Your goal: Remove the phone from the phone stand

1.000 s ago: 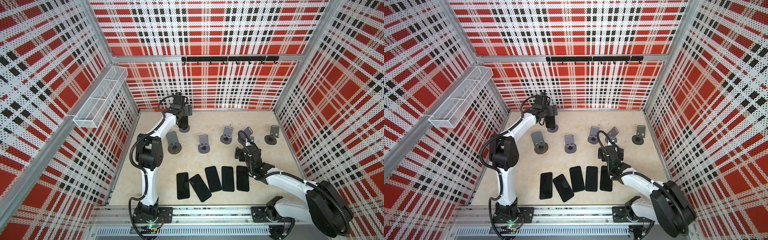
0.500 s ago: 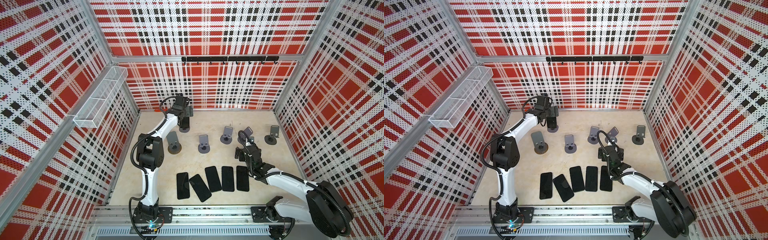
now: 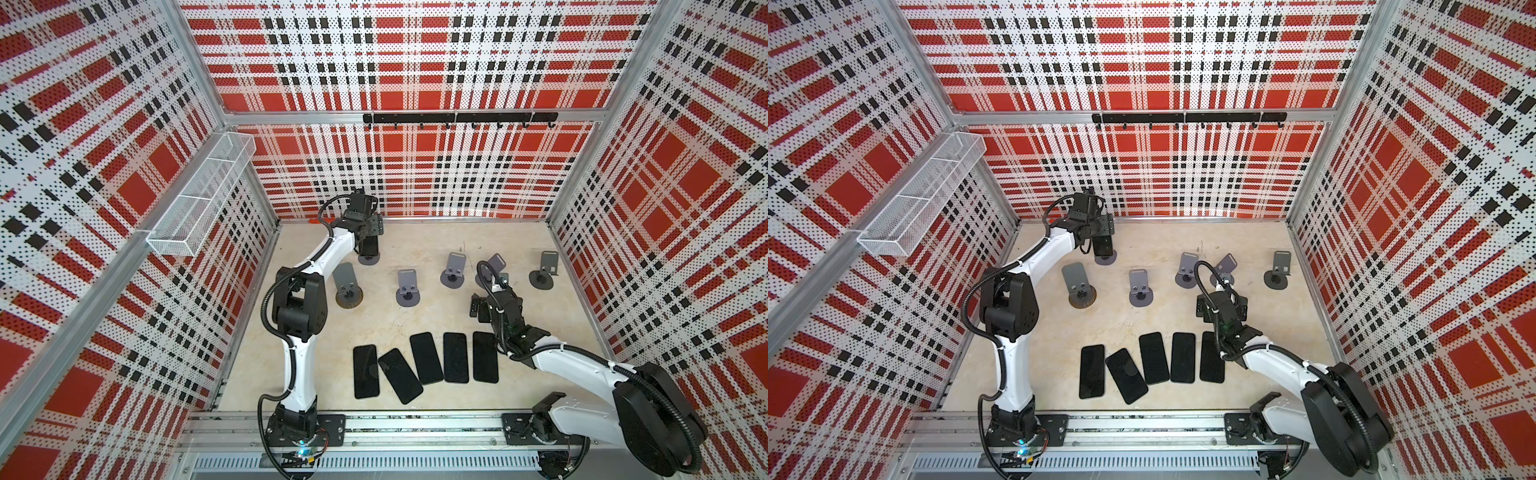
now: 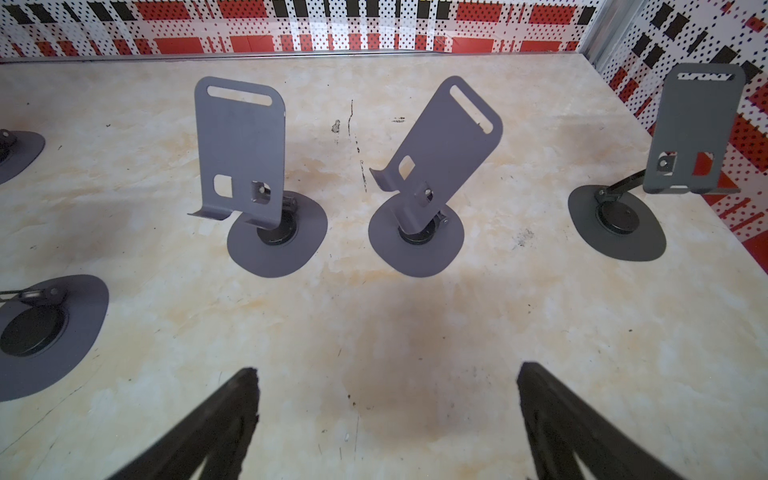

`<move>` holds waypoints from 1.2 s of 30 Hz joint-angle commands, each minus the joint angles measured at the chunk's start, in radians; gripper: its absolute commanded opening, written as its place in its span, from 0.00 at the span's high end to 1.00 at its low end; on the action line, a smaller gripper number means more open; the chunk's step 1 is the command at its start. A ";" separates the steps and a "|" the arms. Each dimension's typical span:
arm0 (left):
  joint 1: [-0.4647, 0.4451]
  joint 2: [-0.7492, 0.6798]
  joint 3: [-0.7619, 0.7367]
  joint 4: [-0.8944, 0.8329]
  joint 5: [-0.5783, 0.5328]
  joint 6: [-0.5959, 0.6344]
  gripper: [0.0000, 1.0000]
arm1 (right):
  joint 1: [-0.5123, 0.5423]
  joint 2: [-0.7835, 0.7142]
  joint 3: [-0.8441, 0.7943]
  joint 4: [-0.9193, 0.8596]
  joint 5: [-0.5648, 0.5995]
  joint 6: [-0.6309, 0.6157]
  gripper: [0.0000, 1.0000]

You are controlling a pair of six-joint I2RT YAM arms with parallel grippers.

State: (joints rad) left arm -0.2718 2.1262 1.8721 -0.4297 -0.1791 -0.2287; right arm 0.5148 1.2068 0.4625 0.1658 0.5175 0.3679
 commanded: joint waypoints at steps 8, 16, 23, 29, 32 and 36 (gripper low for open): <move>0.011 -0.012 -0.020 -0.003 0.017 -0.009 0.14 | -0.002 -0.020 0.004 0.007 0.014 -0.001 0.00; 0.013 -0.011 -0.028 -0.001 0.023 -0.011 0.17 | -0.003 -0.022 0.003 0.006 0.012 -0.002 0.00; 0.014 -0.011 -0.033 -0.001 0.022 -0.009 0.16 | -0.001 -0.029 0.000 0.004 0.015 -0.003 0.00; 0.015 -0.005 -0.030 0.000 0.029 -0.004 0.21 | -0.003 -0.032 0.000 0.005 0.013 -0.004 0.00; 0.015 -0.006 -0.025 0.000 0.028 -0.004 0.22 | -0.003 -0.033 0.001 0.003 0.015 -0.005 0.00; 0.017 -0.002 -0.027 0.001 0.024 -0.005 0.24 | -0.002 -0.038 0.000 0.004 0.013 -0.004 0.00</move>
State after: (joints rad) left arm -0.2630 2.1262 1.8515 -0.4347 -0.1619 -0.2371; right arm 0.5148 1.1923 0.4625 0.1650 0.5179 0.3676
